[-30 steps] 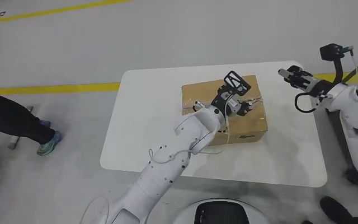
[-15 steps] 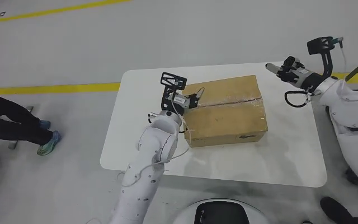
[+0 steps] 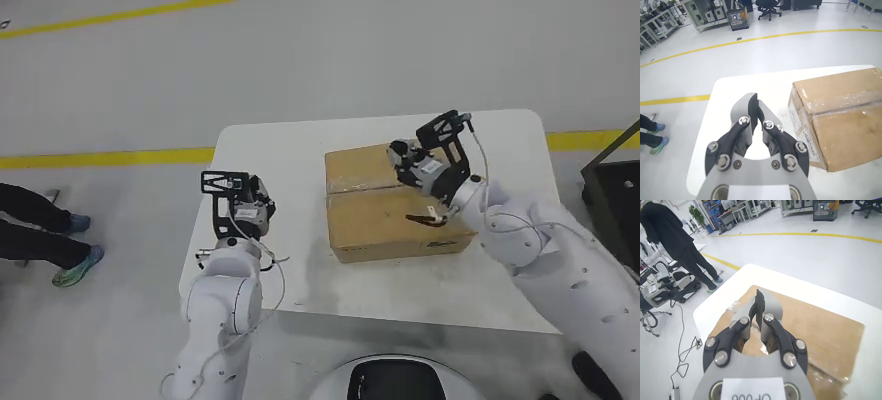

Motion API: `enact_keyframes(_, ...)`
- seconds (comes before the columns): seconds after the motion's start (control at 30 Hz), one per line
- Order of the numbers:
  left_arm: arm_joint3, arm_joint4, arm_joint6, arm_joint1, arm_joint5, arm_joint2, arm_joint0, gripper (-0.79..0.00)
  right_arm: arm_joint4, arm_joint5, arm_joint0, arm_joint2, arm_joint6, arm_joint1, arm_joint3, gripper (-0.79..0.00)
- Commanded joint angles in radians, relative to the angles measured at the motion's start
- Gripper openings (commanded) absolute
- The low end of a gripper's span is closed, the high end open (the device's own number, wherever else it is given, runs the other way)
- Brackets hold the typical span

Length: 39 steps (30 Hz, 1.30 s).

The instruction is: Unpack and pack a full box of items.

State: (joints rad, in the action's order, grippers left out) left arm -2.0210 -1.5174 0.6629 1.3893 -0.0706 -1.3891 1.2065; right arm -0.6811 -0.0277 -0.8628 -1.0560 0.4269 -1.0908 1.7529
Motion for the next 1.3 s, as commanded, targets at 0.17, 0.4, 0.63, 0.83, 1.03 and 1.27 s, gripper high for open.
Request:
enact_keyframes(0.17, -0.038, 0.004, 0.031, -0.002, -0.012, -0.027, 0.029, 0.000, -0.091, 0.074, 0.126, 0.236, -0.091, -0.072, -0.140, -0.785)
enact_keyframes(0.4, -0.030, 0.011, 0.033, -0.002, -0.016, -0.024, 0.021, 0.000, -0.185, 0.137, 0.212, 0.389, -0.166, -0.149, -0.321, -0.785)
enact_keyframes(0.63, 0.014, 0.034, 0.022, 0.000, 0.001, -0.010, -0.013, 0.000, -0.156, 0.166, 0.246, 0.395, -0.146, -0.188, -0.417, -0.785)
enact_keyframes(0.83, 0.055, 0.053, 0.015, 0.001, 0.017, 0.000, -0.047, 0.000, -0.134, 0.174, 0.221, 0.332, -0.114, -0.187, -0.379, -0.785)
enact_keyframes(1.03, 0.092, 0.075, 0.013, 0.002, 0.036, 0.010, -0.080, 0.000, -0.161, 0.151, 0.174, 0.219, -0.078, -0.160, -0.267, -0.785)
enact_keyframes(1.27, 0.137, 0.110, 0.003, 0.004, 0.048, 0.026, -0.108, 0.000, 0.128, 0.031, 0.078, -0.138, 0.141, -0.098, -0.194, -0.785)
